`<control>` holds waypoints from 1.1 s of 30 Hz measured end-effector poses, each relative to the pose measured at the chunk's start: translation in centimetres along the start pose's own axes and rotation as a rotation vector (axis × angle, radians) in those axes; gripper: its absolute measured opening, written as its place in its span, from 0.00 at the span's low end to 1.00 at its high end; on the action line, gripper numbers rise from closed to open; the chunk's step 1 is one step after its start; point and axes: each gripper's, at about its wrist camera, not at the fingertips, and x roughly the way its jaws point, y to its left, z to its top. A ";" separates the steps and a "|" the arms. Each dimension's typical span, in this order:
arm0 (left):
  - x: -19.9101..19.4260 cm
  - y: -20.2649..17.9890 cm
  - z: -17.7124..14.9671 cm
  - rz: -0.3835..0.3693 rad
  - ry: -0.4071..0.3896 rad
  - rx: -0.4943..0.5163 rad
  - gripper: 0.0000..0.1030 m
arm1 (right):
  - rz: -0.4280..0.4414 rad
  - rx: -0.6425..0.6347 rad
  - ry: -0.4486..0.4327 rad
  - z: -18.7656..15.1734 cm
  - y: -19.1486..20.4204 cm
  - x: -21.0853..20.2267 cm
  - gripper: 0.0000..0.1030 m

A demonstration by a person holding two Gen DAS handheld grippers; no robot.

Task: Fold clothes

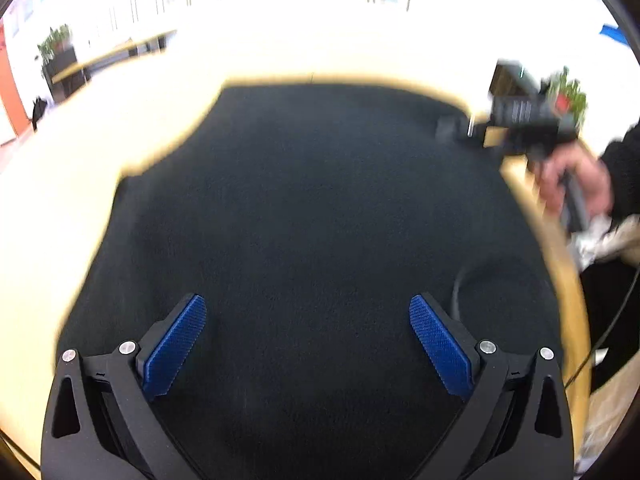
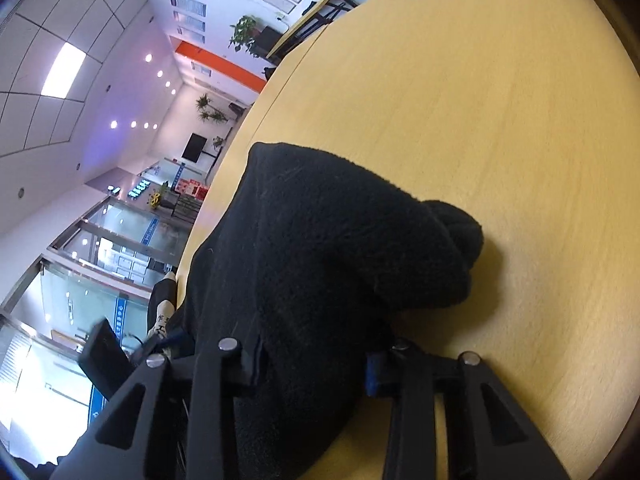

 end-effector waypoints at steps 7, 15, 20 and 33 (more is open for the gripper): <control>8.5 -0.4 3.5 -0.012 0.121 -0.046 1.00 | 0.080 0.013 0.001 2.4 -0.7 0.9 0.30; 10.2 -0.7 7.3 0.041 0.076 -0.128 1.00 | 0.203 -0.032 -0.072 7.1 -0.4 1.2 0.28; 7.2 -2.0 6.3 0.107 0.123 -0.167 1.00 | 0.246 -0.096 -0.025 8.1 0.5 0.8 0.28; 5.5 -4.3 5.1 0.116 0.084 -0.193 1.00 | 0.504 -0.249 0.158 6.6 8.0 1.3 0.28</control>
